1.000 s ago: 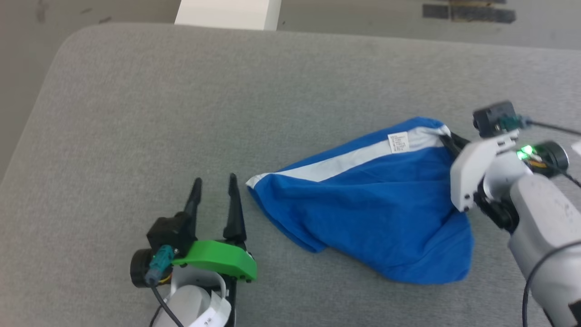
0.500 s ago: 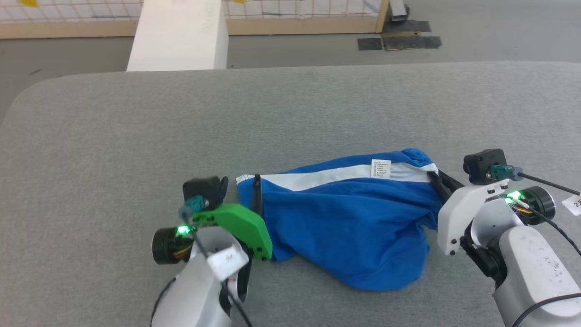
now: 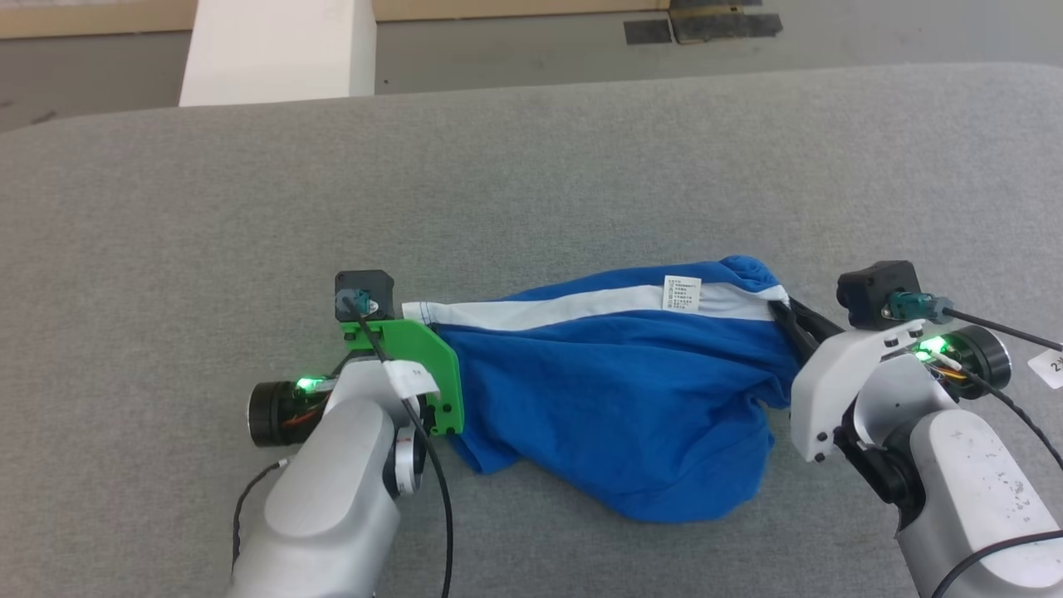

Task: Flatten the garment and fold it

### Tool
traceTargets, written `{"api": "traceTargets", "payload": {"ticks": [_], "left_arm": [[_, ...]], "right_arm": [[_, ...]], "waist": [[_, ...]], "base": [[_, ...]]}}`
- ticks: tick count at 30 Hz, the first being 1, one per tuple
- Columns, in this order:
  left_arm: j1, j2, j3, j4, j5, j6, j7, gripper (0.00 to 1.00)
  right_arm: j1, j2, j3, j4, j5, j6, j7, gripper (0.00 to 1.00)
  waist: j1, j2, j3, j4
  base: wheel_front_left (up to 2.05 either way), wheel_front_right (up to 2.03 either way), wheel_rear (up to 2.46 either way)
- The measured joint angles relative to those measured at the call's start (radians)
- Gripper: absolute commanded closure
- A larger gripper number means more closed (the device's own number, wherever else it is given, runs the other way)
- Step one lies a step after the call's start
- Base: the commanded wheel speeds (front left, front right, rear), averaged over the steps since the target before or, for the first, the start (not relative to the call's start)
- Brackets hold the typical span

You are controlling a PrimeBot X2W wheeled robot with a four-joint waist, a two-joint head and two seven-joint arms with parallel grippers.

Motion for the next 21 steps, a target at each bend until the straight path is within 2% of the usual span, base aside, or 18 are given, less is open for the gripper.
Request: {"api": "traceTargets", "payload": {"ticks": [8,9,10,11,12,15,21], "left_arm": [[-0.067,0.004,-0.026,0.059,-0.001,-0.047,0.068,0.00],[-0.073,0.006,-0.029,0.066,-0.003,-0.054,0.077,0.04],[-0.081,0.008,-0.036,0.072,-0.003,-0.063,0.086,0.71],[-0.086,0.010,-0.040,0.077,-0.003,-0.071,0.094,0.96],[-0.090,0.011,-0.043,0.080,-0.003,-0.081,0.101,1.00],[-0.100,0.011,-0.045,0.079,-0.013,-0.109,0.099,1.00],[-0.120,0.029,-0.035,0.063,-0.019,-0.139,0.009,1.00]], "right_arm": [[0.000,-0.008,0.009,-0.008,0.011,0.000,0.014,1.00],[0.000,-0.008,0.011,-0.008,0.011,0.000,0.014,1.00],[0.000,-0.009,0.012,-0.008,0.011,0.000,0.014,1.00],[0.000,-0.009,0.013,-0.009,0.012,0.000,0.015,1.00],[0.000,-0.009,0.015,-0.010,0.016,0.000,0.015,1.00],[0.000,-0.012,0.017,-0.012,0.024,0.000,0.019,1.00],[-0.022,-0.034,0.022,-0.026,0.029,0.000,0.024,1.00]], "waist": [[0.0000,0.0000,0.025,-0.020],[0.0000,0.0000,0.025,-0.021],[0.0000,0.0000,0.025,-0.023],[0.0000,0.0000,0.025,-0.024],[0.0000,0.0000,0.024,-0.025],[0.0000,0.0000,0.021,-0.028],[0.0000,0.0000,0.015,-0.039]], "base": [[0.00,0.00,0.00],[0.00,0.00,0.00],[0.00,0.00,0.00],[0.00,0.00,0.00],[0.00,0.00,0.00],[0.00,0.00,0.00],[0.00,0.00,0.00]]}}
